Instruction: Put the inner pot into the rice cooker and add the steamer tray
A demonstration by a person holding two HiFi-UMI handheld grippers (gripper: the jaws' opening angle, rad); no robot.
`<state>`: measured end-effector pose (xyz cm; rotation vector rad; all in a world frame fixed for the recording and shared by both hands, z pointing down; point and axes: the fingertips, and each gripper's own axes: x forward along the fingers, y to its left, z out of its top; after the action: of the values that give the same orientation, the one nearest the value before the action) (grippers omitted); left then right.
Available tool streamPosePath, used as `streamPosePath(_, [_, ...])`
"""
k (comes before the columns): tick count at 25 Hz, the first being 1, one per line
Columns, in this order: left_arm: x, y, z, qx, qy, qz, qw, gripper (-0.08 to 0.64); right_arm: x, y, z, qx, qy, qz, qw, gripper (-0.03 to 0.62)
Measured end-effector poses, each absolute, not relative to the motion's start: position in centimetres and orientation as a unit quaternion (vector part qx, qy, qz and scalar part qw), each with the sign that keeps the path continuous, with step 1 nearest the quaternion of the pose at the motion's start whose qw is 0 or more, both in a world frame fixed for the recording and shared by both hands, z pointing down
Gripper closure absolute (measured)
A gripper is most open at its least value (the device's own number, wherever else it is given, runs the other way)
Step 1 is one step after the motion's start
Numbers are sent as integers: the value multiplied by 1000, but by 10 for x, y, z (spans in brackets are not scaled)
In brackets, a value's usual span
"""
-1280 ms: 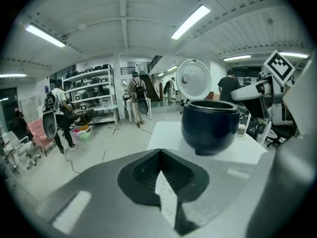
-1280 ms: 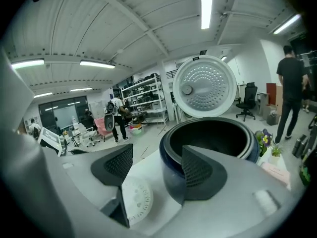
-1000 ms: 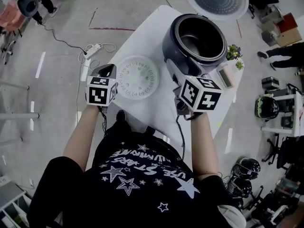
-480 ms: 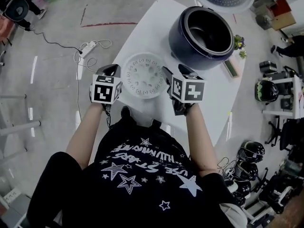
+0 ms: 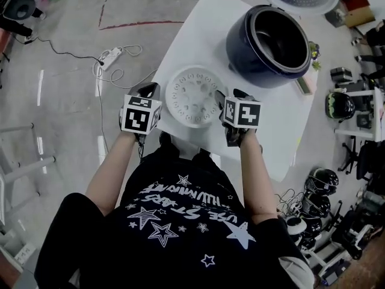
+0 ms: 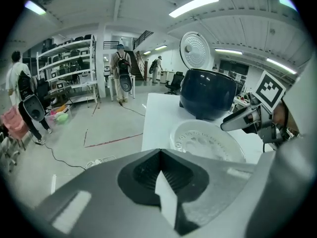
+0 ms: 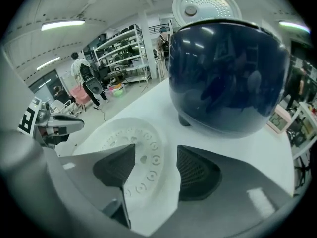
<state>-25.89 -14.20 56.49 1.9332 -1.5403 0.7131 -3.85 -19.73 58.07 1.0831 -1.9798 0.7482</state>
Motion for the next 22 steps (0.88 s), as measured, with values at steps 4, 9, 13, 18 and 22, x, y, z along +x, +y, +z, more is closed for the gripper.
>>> streamPosePath(4, [-260,-143,578,727,-561,268,292,560,-37,-198,601,429,-759,297,391,308])
streamPosePath(9, [-263,-145,586,736,-542,276,298,560,-34,-196,616,439,-741,309,403,324])
streamPosePath(13, [-266,-149,591,742,-529,282,299,560,-30,-196,625,446,-731,316,407,347])
streamPosePath(18, [-267,-152,593,751,-519,281,297,560,-32,-192,632,450,-725,325,407,406])
streamPosePath(22, [-262,-151,592,755,-513,280,298,560,-21,-193,634,477,-705,327,410,512])
